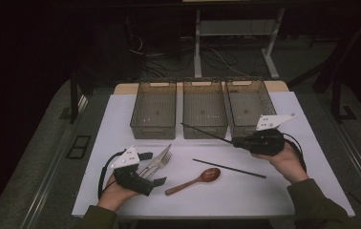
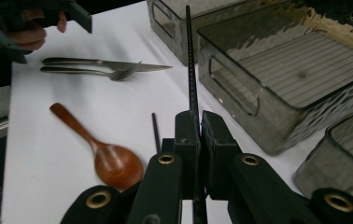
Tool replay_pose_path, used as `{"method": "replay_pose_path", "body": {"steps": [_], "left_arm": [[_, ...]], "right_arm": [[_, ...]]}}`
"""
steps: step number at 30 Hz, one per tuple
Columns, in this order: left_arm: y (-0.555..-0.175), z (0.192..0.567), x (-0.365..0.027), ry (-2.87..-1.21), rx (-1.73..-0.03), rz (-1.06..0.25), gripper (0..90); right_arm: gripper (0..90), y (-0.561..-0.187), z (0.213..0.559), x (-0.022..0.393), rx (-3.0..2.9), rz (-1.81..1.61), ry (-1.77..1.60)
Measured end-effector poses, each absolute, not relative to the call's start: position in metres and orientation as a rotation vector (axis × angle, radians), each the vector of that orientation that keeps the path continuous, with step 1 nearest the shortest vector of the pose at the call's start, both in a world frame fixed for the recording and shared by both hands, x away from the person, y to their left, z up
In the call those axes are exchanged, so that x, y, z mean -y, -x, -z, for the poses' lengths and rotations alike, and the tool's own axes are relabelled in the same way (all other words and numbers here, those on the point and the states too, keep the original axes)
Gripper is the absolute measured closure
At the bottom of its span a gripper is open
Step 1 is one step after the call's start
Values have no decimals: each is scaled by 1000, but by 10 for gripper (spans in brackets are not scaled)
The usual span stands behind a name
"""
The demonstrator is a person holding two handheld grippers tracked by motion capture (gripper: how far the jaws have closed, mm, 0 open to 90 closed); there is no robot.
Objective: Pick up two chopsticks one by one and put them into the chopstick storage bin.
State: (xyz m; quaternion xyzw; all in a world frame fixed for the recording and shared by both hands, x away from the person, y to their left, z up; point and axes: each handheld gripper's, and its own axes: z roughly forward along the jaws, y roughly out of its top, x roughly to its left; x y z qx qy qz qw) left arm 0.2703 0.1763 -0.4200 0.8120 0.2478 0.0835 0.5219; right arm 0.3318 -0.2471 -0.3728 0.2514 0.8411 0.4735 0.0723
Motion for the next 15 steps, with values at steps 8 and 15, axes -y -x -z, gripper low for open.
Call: {"method": "replay_pose_path", "body": {"steps": [8,15], "left_arm": [[-270,420,-176,-1949,-590,-203,0],[-270,420,-176,-1947,-592,-203,0]], "right_arm": [[847,-344,367,229,-2512,-1370,-803],[847,-356,360,213,-2493,-1347,-824]]}}
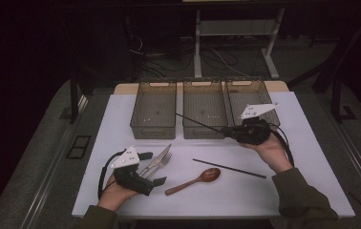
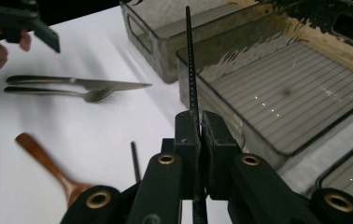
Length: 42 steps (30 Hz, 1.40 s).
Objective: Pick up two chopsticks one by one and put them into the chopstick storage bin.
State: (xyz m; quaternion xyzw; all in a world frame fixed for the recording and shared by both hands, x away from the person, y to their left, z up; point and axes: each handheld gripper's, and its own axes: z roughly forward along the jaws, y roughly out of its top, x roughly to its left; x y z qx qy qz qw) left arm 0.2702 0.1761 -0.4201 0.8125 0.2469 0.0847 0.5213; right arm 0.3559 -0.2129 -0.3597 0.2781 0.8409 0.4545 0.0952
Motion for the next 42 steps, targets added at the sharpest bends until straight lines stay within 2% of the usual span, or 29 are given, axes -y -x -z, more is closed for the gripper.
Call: {"method": "replay_pose_path", "body": {"steps": [19,42], "left_arm": [[-269,420,-176,-1945,-587,-202,0],[-269,419,-177,-1934,-581,-192,0]], "right_arm": [[847,-392,348,157,-2478,-1325,-900],[846,-446,358,75,-2503,-1220,-1044]]}}
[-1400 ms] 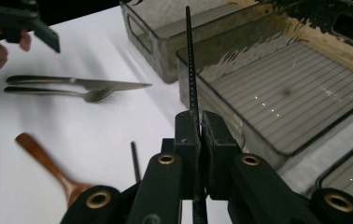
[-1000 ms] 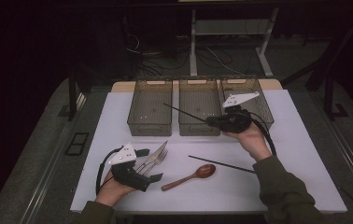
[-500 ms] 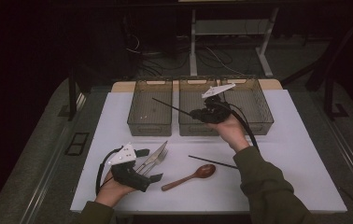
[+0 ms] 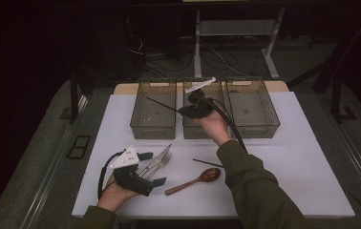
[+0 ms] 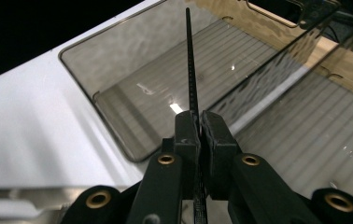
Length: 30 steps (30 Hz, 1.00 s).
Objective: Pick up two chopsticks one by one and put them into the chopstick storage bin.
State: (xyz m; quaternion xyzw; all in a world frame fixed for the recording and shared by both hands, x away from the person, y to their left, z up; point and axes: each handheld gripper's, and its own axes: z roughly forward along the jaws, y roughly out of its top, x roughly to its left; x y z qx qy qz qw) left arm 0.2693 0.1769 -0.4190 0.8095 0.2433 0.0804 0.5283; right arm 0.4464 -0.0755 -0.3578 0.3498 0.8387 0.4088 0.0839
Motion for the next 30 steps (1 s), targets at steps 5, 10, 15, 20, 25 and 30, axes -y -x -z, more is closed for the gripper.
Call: {"method": "replay_pose_path", "body": {"steps": [5,10,15,20,25,30], "left_arm": [[-269,419,-177,-1929,-581,-188,0],[-270,419,-177,-1926,-582,-187,0],[-270,419,-176,-1925,-577,-185,0],[-270,418,-176,-1923,-575,-181,0],[-270,418,-176,-1921,-572,-182,0],[-270,418,-176,-1920,-570,-181,0]], "right_arm": [[846,-457,363,63,-2493,-1199,-1102],[846,-466,370,51,-2479,-1153,-1155],[846,-471,375,42,-2475,-1136,-1180],[845,-474,377,29,-2479,-1123,-1181],[840,-474,379,18,-2496,-1109,-1175],[756,-473,381,14,-2488,-1116,-1170]]}}
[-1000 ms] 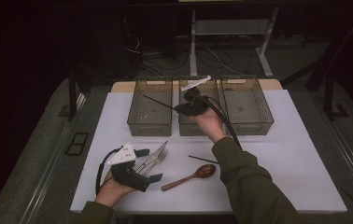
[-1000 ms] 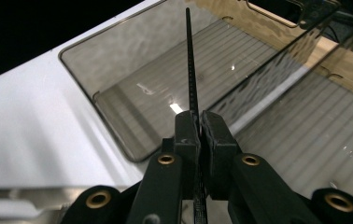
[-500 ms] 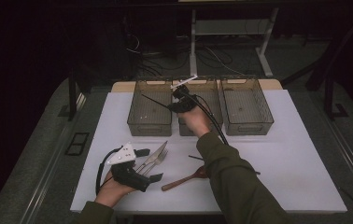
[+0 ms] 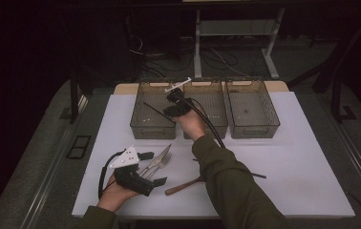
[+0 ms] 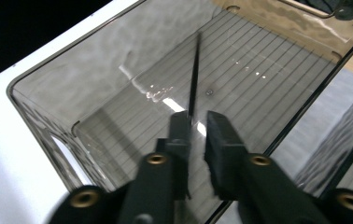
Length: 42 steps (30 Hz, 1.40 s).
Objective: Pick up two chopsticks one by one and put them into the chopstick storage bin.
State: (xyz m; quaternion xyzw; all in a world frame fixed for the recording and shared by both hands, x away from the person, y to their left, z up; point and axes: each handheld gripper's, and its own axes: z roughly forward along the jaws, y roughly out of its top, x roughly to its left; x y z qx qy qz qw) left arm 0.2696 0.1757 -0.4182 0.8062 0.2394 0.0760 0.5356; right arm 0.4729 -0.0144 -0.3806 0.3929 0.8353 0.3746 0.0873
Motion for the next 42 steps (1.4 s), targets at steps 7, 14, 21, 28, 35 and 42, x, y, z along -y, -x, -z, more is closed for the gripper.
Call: {"method": "replay_pose_path", "body": {"steps": [7,14,21,28,35,42], "left_arm": [[-270,418,-176,-1922,-572,-182,0],[-269,419,-176,-1926,-577,-184,0],[-270,419,-175,-1929,-573,-190,0],[-270,419,-177,-1935,-577,-190,0],[-269,420,-176,-1937,-585,-190,0],[-270,420,-177,-1939,-584,-191,0]], "right_arm": [[609,-470,375,21,-2486,-1159,-1148],[493,-459,364,37,-2517,-1270,-1058],[402,-446,353,57,-2514,-1343,-963],[365,-437,346,80,-2524,-1389,-936],[309,-423,343,104,-2509,-1415,-895],[321,-407,340,126,-2510,-1454,-855]]}}
